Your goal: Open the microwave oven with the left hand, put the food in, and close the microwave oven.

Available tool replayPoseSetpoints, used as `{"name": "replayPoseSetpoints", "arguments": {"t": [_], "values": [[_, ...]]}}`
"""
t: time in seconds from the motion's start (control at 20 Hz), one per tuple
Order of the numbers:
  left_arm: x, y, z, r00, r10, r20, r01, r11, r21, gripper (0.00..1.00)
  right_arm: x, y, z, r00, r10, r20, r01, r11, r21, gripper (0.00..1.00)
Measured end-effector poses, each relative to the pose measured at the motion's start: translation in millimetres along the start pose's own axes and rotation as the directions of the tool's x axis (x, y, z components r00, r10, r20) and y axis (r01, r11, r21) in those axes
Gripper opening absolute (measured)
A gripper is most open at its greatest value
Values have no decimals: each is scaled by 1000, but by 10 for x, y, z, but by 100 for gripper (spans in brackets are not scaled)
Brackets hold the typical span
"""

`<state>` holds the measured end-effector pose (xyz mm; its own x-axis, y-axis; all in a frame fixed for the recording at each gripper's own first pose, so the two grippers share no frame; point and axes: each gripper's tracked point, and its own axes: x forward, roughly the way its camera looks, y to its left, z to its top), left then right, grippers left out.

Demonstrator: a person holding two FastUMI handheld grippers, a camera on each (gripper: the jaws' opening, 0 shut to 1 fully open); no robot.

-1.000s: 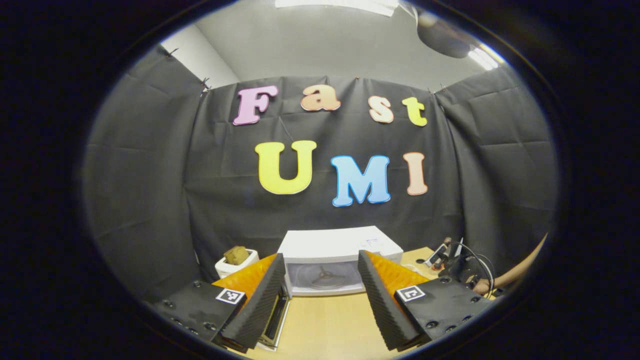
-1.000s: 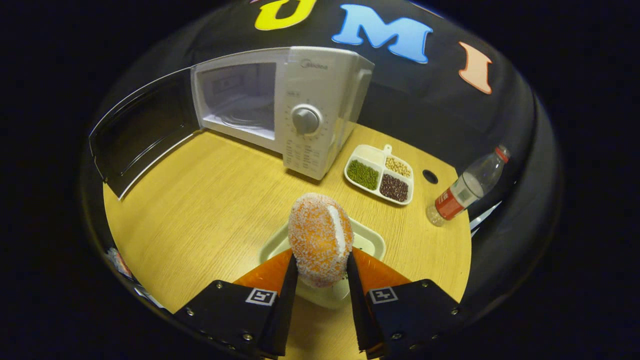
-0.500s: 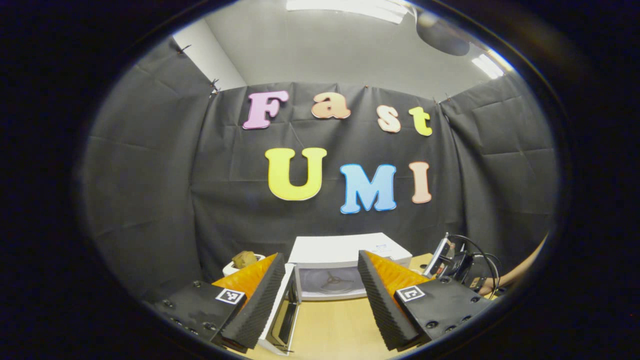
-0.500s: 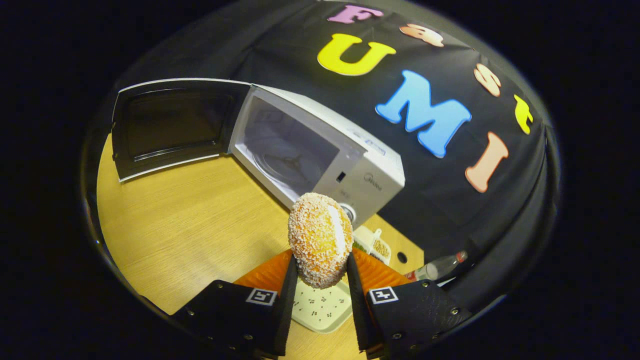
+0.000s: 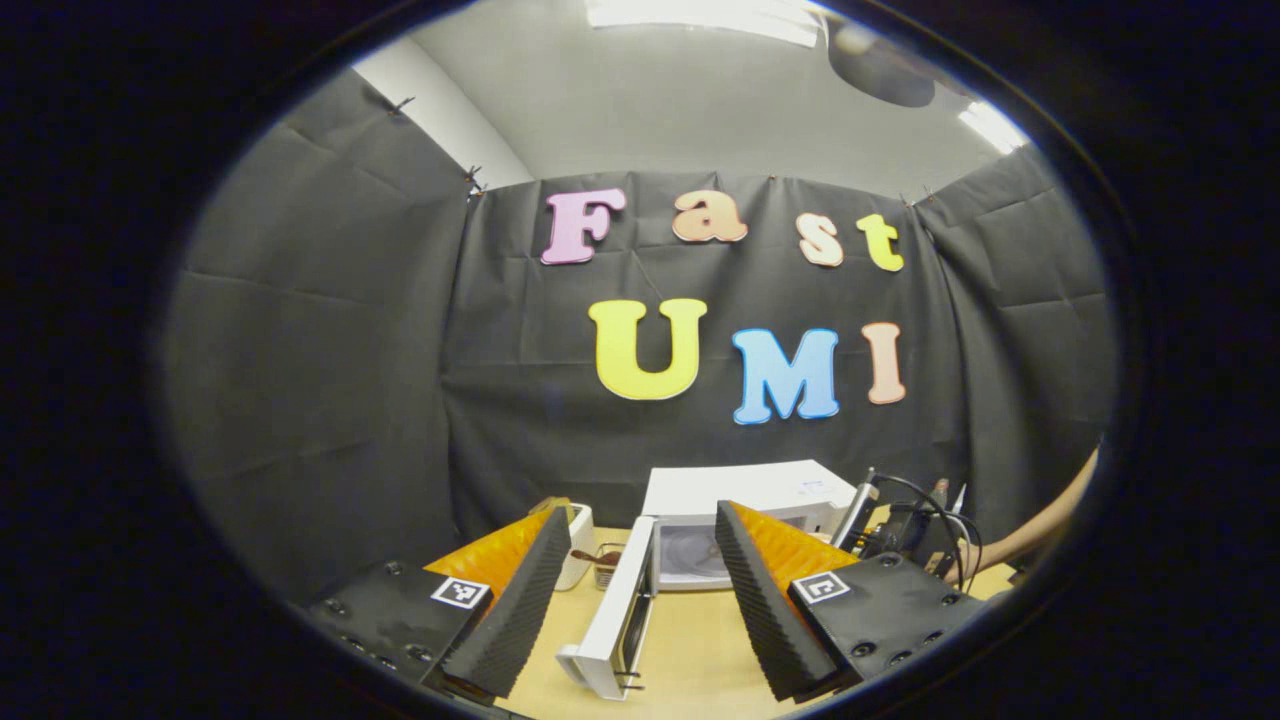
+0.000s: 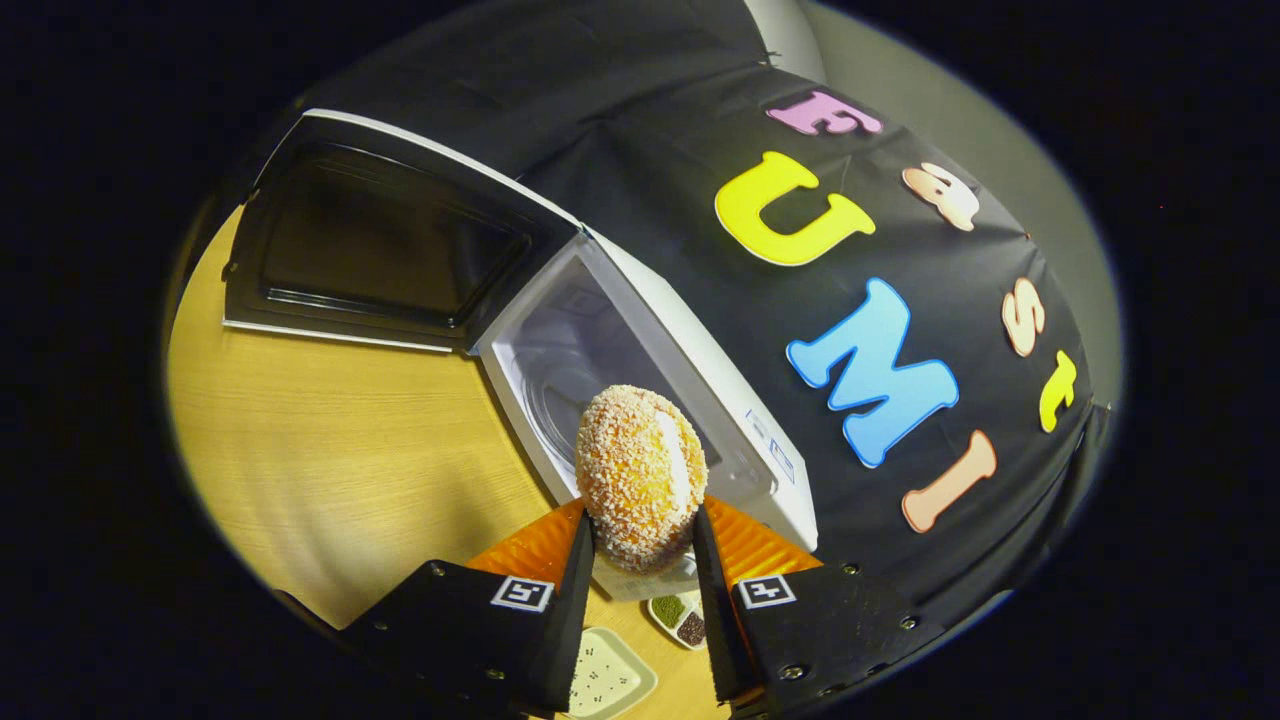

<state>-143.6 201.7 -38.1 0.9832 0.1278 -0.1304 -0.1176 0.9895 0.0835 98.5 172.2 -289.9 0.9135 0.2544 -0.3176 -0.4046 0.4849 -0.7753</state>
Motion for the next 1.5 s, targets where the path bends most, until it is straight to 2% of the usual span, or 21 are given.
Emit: {"name": "replayPoseSetpoints", "arguments": {"t": [0.2, 0.35, 0.75, 0.95, 1.05, 1.3, 1.5], "values": [[-98, 184, -35, 999, 43, -9, -43, 999, -3, 94, 220, -1, 94, 999, -36, 30, 40, 989, -141, 53], [-203, 319, -108, 997, 73, -22, -73, 997, -6, 94, 567, 45, 185, 998, -52, 27, 57, 975, -216, 53], [-418, 644, -266, 986, 154, -66, -154, 988, 12, 95, 992, 432, 80, 999, -51, -19, 42, 945, -325, 52], [-430, 752, -329, 979, 182, -90, -180, 983, 34, 95, 1280, 499, 89, 995, -103, -8, 90, 902, -422, 53], [-456, 789, -360, 976, 191, -101, -187, 981, 50, 94, 1290, 482, 9, 993, -117, -25, 94, 891, -444, 52], [-439, 916, -459, 967, 221, -129, -217, 975, 44, 94, 1207, 506, 52, 988, -133, -74, 86, 891, -445, 52], [-392, 953, -511, 961, 237, -145, -234, 971, 43, 94, 1252, 458, 46, 989, -136, -65, 90, 878, -471, 52]]}}
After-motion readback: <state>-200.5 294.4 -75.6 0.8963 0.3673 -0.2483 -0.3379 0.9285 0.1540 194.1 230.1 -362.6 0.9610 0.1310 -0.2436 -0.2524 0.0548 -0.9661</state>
